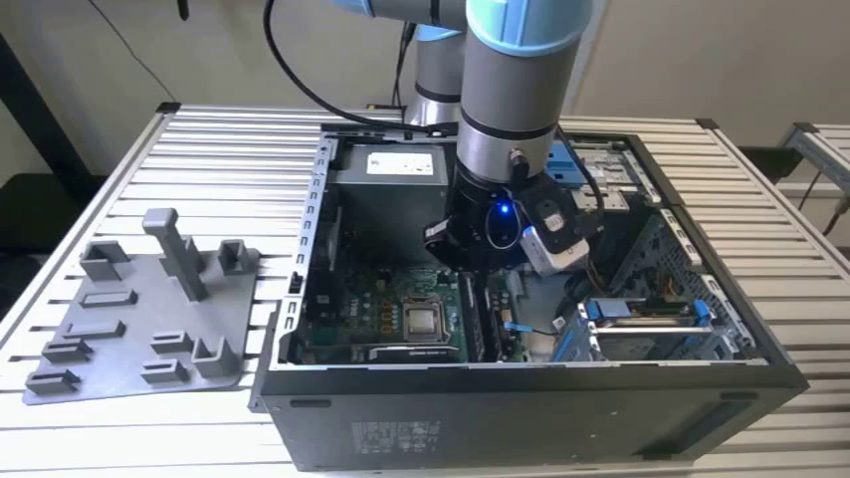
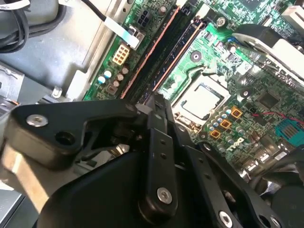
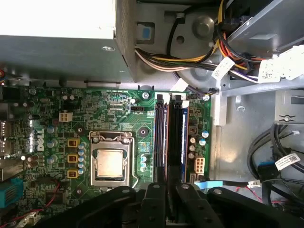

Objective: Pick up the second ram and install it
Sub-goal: 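Insert the second ram into the second slot, then press down the second ram until it locks into place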

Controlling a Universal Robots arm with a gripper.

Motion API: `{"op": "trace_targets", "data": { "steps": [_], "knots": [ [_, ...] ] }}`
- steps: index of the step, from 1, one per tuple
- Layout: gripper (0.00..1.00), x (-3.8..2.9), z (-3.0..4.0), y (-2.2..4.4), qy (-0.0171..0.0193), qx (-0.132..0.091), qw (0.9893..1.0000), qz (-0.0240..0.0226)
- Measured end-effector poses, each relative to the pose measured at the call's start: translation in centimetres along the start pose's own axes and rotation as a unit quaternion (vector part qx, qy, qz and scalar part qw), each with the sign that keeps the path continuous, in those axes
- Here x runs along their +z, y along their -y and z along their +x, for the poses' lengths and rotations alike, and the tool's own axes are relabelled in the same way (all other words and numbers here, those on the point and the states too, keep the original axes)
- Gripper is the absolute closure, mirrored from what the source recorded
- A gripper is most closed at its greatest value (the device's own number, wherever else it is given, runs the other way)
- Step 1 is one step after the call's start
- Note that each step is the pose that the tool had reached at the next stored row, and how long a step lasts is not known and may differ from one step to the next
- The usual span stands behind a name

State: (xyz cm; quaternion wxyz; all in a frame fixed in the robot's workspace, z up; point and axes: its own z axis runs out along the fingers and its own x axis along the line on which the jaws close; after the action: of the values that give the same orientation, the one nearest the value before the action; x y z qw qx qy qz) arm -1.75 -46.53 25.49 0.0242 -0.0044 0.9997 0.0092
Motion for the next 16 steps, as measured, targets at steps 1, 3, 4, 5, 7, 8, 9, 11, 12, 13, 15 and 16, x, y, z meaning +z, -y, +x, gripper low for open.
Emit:
{"op": "trace_targets", "data": {
  "steps": [1,3,4,5,7,8,9,11,12,13,15,16],
  "knots": [
    [0.86,0.0,0.0,0.0,0.0,0.0,1.0,0.0],
    [0.89,0.0,0.0,0.0,0.0001,0.0,1.0,0.0],
    [0.89,0.0,0.01,0.0,0.0001,0.0,1.0,0.0],
    [0.89,0.0,0.01,0.0,0.0001,0.0,1.0,0.0],
    [0.89,0.0,0.0,0.0,0.0002,0.0,1.0,0.0],
    [0.89,0.0,-0.01,0.0,0.0003,0.0,1.0,0.0],
    [0.89,0.0,0.0,0.0,0.0003,0.0,1.0,0.0],
    [0.89,0.0,0.01,0.0,0.0003,0.0,1.0,0.0],
    [0.89,0.0,0.0,0.0,0.0003,0.0,1.0,0.0],
    [0.89,0.0,0.0,0.0,0.0003,0.0,1.0,0.0],
    [0.89,0.0,0.0,0.0,0.0004,0.0,1.0,0.0],
    [0.89,0.0,0.0,0.0,0.0004,0.0,1.0,0.0]
  ]
}}
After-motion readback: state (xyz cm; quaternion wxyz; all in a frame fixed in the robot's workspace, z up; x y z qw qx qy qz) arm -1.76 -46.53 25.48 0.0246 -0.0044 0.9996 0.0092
